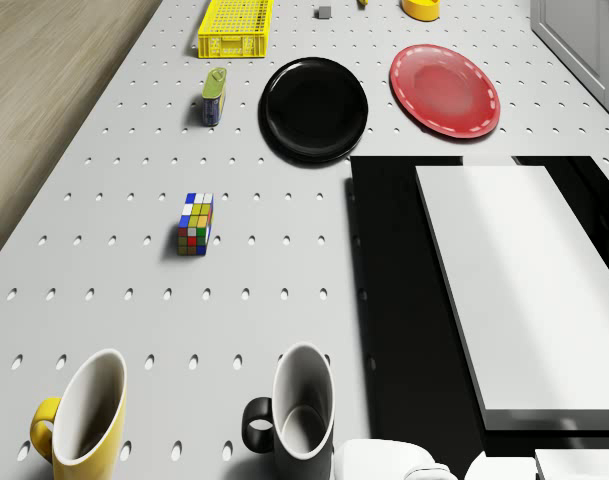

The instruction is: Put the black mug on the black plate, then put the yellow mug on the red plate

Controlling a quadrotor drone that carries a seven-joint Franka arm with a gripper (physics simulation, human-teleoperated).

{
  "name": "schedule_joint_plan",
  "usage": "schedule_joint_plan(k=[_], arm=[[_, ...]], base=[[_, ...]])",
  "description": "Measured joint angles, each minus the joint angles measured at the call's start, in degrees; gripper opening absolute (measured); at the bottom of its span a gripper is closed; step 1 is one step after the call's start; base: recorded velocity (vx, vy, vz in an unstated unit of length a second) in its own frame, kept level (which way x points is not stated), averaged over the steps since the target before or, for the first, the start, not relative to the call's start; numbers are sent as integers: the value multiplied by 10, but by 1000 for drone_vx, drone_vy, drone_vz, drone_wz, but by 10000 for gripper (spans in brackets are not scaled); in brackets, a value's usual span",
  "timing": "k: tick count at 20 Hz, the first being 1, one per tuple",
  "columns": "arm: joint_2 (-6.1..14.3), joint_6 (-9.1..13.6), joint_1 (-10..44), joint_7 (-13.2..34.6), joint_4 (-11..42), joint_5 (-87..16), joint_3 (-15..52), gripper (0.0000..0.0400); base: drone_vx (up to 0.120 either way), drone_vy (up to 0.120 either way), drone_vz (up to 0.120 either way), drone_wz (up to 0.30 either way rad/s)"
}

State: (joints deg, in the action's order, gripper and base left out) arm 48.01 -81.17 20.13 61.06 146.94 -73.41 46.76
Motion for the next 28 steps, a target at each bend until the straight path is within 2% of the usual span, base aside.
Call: schedule_joint_plan(k=[3,5,9,13,17,19,24,28], arm=[[24,29,88,77,93,-169,85,400],[39,56,151,125,132,-252,128,400],[67,105,255,197,172,-348,185,400],[90,133,321,240,185,-387,217,400],[108,143,358,264,189,-400,236,400],[116,144,370,273,190,-402,242,400],[134,139,389,287,190,-400,253,400],[148,131,398,294,189,-395,259,400]], base=[[120,0,-120,0],[120,0,-120,0],[120,0,-120,0],[120,0,-120,0],[120,-10,-120,0],[120,-120,-120,0],[120,-16,-120,0],[120,-120,-120,0]])
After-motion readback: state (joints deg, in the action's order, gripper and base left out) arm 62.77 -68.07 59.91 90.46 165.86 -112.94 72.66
